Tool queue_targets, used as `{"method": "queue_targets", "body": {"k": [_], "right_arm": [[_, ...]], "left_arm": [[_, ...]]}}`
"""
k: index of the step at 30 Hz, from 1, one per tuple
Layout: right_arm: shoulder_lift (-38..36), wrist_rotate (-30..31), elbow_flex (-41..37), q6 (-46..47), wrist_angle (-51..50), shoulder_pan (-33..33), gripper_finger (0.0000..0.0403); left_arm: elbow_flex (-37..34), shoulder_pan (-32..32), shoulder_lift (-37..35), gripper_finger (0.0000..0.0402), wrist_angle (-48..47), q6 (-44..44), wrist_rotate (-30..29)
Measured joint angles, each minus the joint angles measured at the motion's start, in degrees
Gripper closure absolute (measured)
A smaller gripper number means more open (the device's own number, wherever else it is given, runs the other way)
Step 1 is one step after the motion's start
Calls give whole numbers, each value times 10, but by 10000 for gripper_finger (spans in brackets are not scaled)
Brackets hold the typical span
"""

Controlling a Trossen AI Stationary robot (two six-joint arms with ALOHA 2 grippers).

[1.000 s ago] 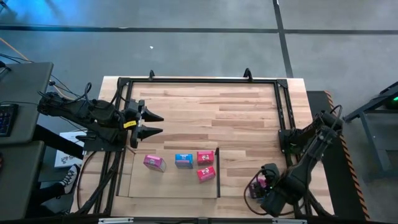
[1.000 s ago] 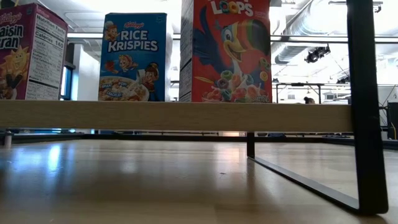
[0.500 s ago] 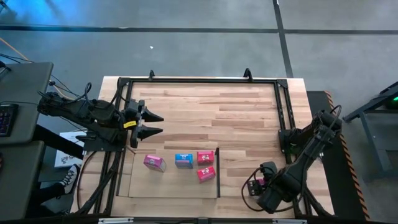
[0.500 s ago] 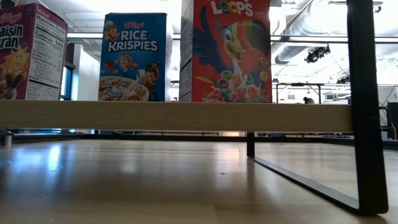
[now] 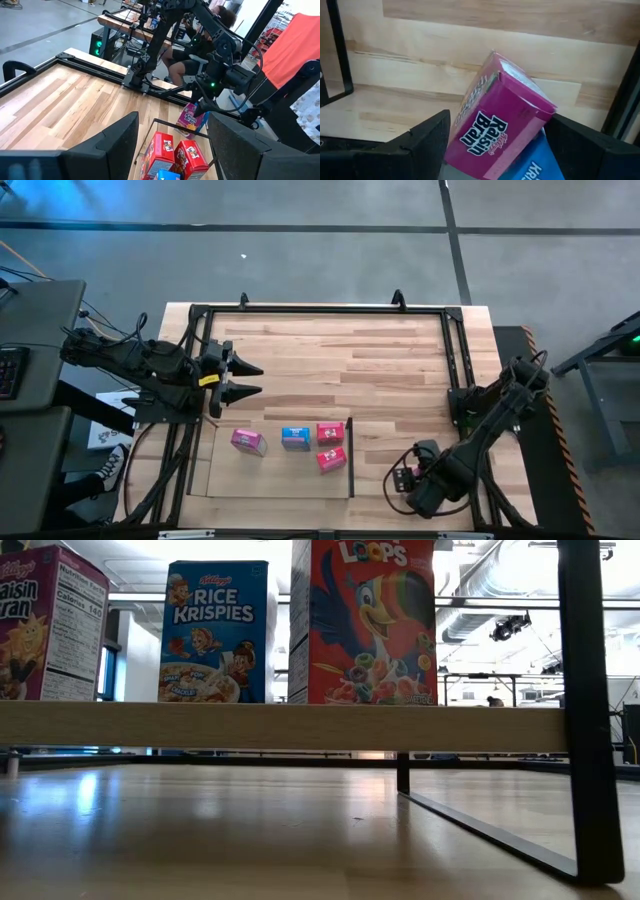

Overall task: Stack cereal on shelf
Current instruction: Put the purple cereal box on the shelf

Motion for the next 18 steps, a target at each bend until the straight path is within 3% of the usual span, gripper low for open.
{"method": "queue_targets", "body": {"k": [10, 18], "right_arm": [[0, 2, -1, -11, 2, -14, 108], [0, 2, -1, -17, -14, -17, 168]], "left_arm": [[0, 0, 0, 172, -2, 15, 0], [0, 0, 0, 172, -1, 15, 0]]}}
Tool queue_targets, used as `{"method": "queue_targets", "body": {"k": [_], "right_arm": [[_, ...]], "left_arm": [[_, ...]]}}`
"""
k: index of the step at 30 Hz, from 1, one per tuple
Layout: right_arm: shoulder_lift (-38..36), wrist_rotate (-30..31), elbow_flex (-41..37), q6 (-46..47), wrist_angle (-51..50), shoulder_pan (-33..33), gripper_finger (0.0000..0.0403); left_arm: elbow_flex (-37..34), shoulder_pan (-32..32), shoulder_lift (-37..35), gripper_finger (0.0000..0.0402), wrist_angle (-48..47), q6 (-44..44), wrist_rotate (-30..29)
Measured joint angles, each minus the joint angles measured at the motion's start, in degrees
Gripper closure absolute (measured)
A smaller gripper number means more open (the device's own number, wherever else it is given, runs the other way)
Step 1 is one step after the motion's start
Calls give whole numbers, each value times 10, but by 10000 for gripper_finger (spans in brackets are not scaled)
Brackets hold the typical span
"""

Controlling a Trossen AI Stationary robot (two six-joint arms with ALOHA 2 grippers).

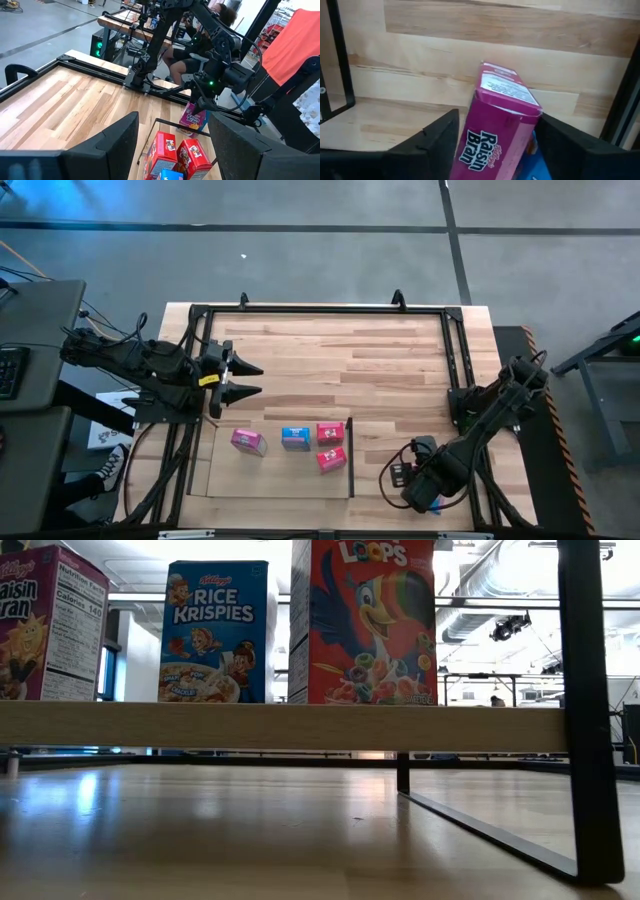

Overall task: Stack cereal on shelf
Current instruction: Put the purple cereal box on the shelf

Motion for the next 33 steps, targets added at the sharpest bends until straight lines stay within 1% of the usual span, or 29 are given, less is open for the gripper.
{"method": "queue_targets", "body": {"k": [4, 7, 14, 18, 22, 28, 33], "right_arm": [[0, -9, 0, 0, -2, 0, 203], [0, -13, 0, 0, -6, 0, 221], [0, -16, 0, -4, -15, 0, 235], [0, 5, 1, -12, -15, 0, 236], [0, 28, 21, -25, -30, 0, 241], [-1, 65, 71, -56, -95, 0, 263], [-2, 94, 120, -60, -169, 0, 272]], "left_arm": [[0, 0, 0, 172, 0, 0, 0], [0, 0, 0, 172, 0, 0, 0], [0, 0, 0, 172, 0, 0, 0], [0, 0, 0, 172, 0, 0, 0], [0, 0, 0, 172, 3, -4, 2], [0, 0, 0, 172, 3, -4, 10], [0, 0, 0, 172, 3, -4, 10]]}}
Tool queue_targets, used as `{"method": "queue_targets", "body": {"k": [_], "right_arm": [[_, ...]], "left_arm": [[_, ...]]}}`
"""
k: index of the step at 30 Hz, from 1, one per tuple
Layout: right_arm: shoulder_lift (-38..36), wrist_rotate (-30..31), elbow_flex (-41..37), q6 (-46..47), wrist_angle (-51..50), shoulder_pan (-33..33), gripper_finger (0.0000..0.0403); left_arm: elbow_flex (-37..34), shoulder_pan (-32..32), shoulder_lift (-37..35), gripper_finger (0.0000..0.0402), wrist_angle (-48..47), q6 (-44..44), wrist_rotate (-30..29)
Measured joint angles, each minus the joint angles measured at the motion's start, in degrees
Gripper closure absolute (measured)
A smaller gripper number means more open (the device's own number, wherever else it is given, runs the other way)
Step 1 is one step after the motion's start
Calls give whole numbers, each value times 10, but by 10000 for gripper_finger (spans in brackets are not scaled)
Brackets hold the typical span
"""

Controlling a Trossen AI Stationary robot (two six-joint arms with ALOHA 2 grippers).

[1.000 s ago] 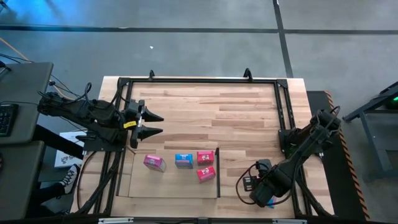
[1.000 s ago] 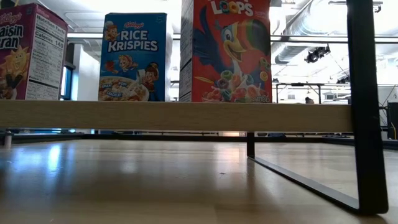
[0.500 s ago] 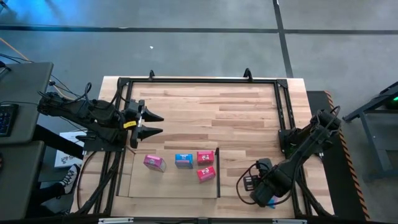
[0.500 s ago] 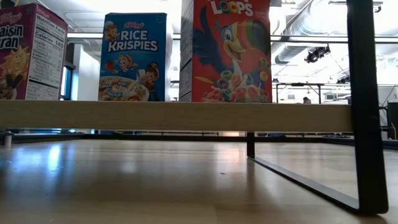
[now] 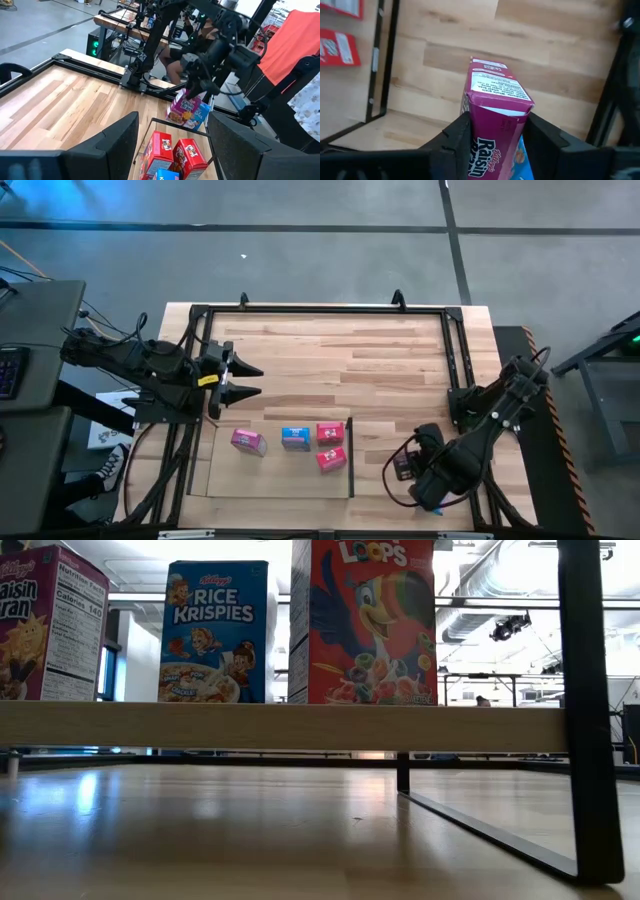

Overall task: Stack cereal on shelf
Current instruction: Put the purple cereal box on the shelf

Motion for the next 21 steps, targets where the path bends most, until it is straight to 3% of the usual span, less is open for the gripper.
{"method": "queue_targets", "body": {"k": [8, 21], "right_arm": [[-16, 72, 55, -27, -44, -4, 273], [-69, 221, 57, -29, -45, -8, 273]], "left_arm": [[0, 0, 0, 172, 0, 0, 0], [0, 0, 0, 172, 0, -1, 0]]}}
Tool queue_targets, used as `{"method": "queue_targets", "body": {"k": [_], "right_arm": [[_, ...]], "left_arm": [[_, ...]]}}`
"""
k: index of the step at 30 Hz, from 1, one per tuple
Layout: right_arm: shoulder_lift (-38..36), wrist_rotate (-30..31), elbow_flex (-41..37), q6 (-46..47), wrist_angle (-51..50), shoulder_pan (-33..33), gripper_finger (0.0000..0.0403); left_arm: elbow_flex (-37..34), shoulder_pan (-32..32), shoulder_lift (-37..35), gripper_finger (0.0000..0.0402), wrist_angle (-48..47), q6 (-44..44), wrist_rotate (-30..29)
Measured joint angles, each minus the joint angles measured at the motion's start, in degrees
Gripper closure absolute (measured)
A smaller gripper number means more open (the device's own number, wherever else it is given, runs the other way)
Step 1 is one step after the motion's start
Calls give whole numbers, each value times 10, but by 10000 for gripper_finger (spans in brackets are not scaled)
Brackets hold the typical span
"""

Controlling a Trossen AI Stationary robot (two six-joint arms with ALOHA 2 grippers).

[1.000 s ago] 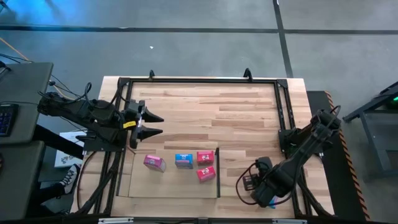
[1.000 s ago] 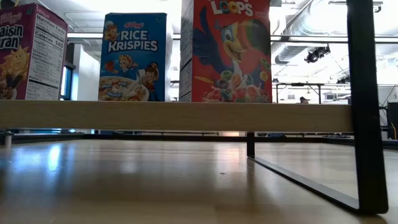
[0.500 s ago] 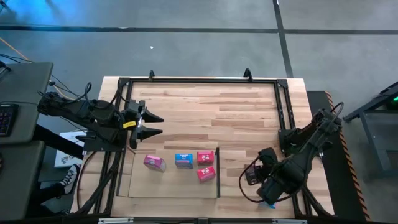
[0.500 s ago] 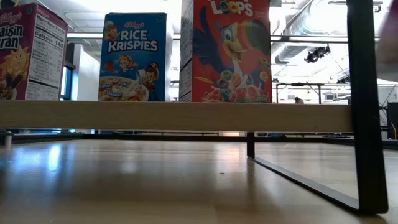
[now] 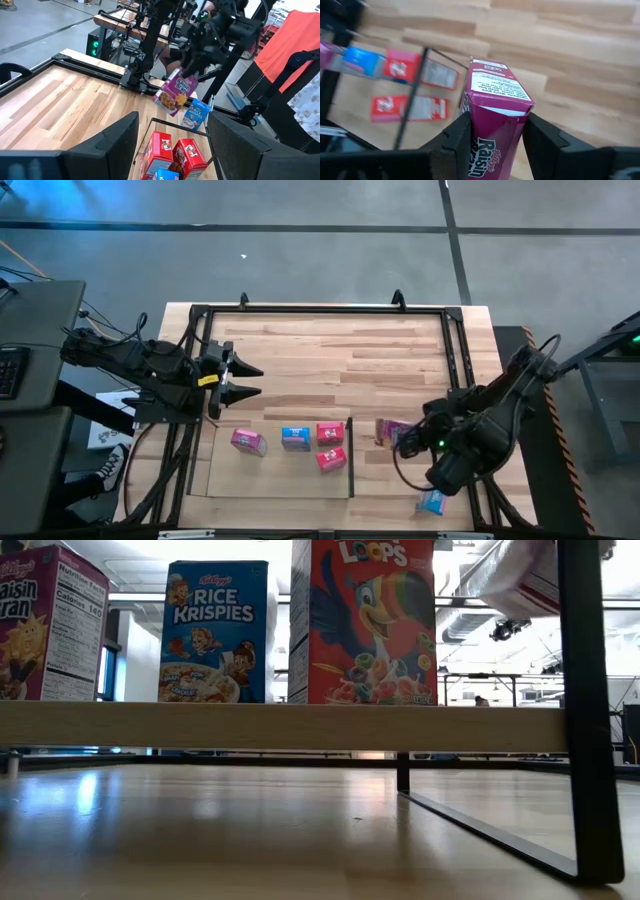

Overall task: Stack cereal on shelf
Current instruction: Put the purple cereal box on the shelf

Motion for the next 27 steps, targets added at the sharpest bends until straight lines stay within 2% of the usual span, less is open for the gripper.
{"method": "queue_targets", "body": {"k": [5, 13, 19, 23, 27], "right_arm": [[-30, 42, 0, -44, 0, -20, 273], [-70, 81, 0, -151, 1, -89, 273], [-78, 120, 0, -267, 52, -143, 273], [-78, 101, 0, -391, 138, -181, 273], [-76, 59, 0, -519, 234, -218, 273]], "left_arm": [[0, 0, 0, 172, 0, 0, 0], [0, 0, 0, 172, 0, 0, 0], [0, 0, 7, 172, 5, 0, -2], [1, 10, 32, 172, 43, 24, 0], [20, 49, 71, 171, 36, 30, 52]]}}
